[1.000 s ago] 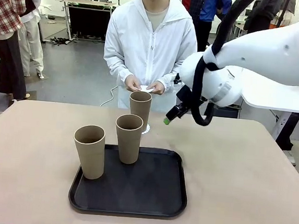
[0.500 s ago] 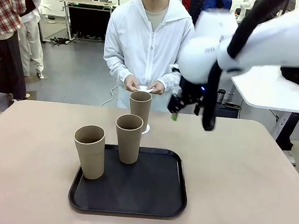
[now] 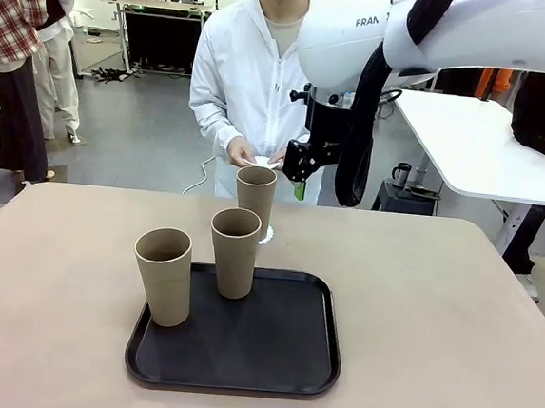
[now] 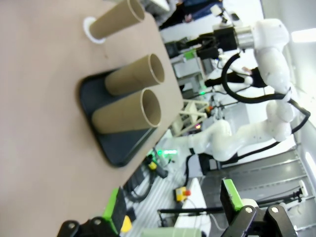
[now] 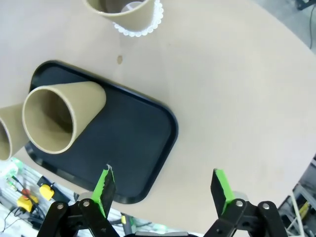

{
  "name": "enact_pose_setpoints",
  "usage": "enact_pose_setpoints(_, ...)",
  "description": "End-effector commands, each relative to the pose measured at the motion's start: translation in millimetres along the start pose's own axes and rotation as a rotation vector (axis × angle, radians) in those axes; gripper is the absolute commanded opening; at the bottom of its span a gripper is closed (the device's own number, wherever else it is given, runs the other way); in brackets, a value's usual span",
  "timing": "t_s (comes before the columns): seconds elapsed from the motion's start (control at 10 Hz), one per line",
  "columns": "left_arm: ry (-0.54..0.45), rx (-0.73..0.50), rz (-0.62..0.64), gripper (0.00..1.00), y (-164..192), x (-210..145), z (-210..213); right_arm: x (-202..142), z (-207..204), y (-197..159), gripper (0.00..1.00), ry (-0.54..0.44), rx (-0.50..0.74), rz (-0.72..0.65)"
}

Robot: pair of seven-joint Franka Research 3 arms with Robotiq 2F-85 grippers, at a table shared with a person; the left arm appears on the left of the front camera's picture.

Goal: Place coasters on the table and set cups on them.
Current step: Pick up one Reusable plastic cup and place it on a coaster set by the human.

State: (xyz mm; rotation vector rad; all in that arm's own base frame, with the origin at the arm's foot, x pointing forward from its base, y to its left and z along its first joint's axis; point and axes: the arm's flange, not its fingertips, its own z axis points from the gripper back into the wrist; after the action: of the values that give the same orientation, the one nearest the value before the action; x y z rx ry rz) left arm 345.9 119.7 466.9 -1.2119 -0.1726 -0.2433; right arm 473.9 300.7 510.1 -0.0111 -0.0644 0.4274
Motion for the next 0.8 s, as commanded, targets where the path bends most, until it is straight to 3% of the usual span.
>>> enact_pose_setpoints(0.0, -0.006, -0.006, -0.005, 1.0, -1.5, -0.5, 1.4, -5.3, 7.5, 10.4, 1.0, -0.005, -0.002, 0.012)
enact_pose_setpoints(0.7, -0.006, -0.006, -0.005, 1.0, -1.5, -0.5, 1.4, -5.3, 7.5, 10.4, 1.0, -0.005, -0.002, 0.012)
